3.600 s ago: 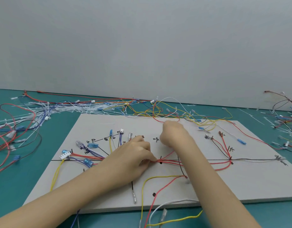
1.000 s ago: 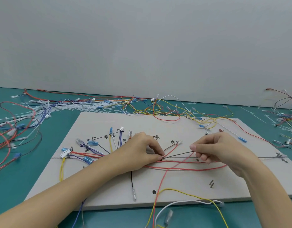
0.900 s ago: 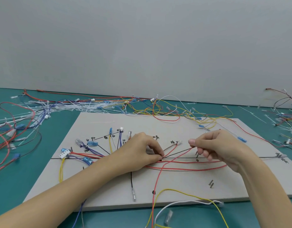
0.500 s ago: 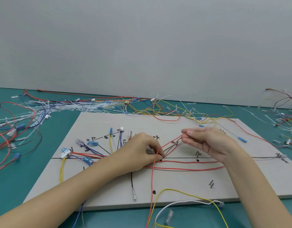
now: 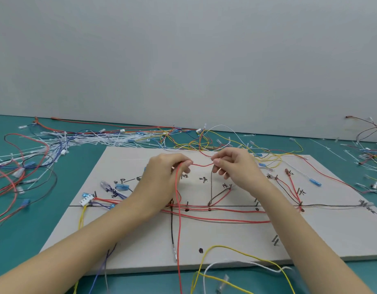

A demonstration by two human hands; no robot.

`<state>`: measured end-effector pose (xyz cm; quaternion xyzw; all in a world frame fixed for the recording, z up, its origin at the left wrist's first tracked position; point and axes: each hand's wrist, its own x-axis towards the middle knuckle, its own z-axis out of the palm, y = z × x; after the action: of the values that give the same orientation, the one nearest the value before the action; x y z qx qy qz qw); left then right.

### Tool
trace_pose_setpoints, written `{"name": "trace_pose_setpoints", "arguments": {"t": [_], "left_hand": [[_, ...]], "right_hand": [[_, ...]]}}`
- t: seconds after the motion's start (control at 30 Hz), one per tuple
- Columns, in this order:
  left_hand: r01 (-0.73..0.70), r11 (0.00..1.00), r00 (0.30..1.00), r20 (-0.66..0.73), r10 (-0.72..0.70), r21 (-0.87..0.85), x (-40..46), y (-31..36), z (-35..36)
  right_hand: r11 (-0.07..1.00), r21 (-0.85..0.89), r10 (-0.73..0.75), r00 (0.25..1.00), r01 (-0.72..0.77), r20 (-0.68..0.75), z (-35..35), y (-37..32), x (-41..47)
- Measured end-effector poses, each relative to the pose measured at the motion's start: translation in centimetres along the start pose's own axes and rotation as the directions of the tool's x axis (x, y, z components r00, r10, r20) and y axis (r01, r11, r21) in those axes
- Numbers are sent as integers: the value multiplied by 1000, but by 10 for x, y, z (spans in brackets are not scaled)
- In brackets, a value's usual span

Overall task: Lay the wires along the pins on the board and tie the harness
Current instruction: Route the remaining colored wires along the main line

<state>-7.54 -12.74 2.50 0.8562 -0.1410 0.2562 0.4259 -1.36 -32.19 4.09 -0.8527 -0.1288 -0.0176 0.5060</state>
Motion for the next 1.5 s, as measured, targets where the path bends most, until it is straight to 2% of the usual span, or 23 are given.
{"name": "trace_pose_setpoints", "arguments": {"t": [0.1,0.27,0.4,0.57,0.83,0.9,1.03,1.13,1.23,1.33,1.43,1.5], "left_hand": [[13,995,1000,-4,-13,96,2,-7,-9],[-36,971,999,12,34,235,-2,-12,-26],[-48,942,999,34,39,332,-5,-17,-38],[-86,904,996,66,64,419,-15,-23,-46],[-74,888,997,52,56,455,-13,-24,-61],[-112,878,992,108,69,466,-17,-22,-66],[-284,816,919,387,82,503,-25,-14,-72],[-351,762,882,466,74,545,-25,-5,-70],[-350,785,882,463,92,512,-24,1,-63],[-302,842,908,404,112,446,-25,3,-56],[-162,926,964,255,75,341,-20,-1,-52],[-83,951,980,200,22,299,-16,-5,-53]], "right_hand": [[987,-144,-72,997,77,40,16,4,8],[966,-227,-110,991,126,80,33,7,17],[910,-361,-163,976,206,147,39,0,24],[927,-318,-142,970,200,196,50,-3,27],[972,-199,-88,976,128,198,59,-1,26],[974,-197,-67,975,109,211,58,-2,27],[971,-220,-34,968,91,250,58,-8,30],[966,-241,-27,968,89,251,60,-11,28],[958,-274,-24,973,88,229,57,-12,22],[955,-283,-49,990,85,131,45,-14,12],[961,-258,-95,995,98,23,33,-17,-1],[975,-202,-85,995,93,47,29,-18,-11]]}}
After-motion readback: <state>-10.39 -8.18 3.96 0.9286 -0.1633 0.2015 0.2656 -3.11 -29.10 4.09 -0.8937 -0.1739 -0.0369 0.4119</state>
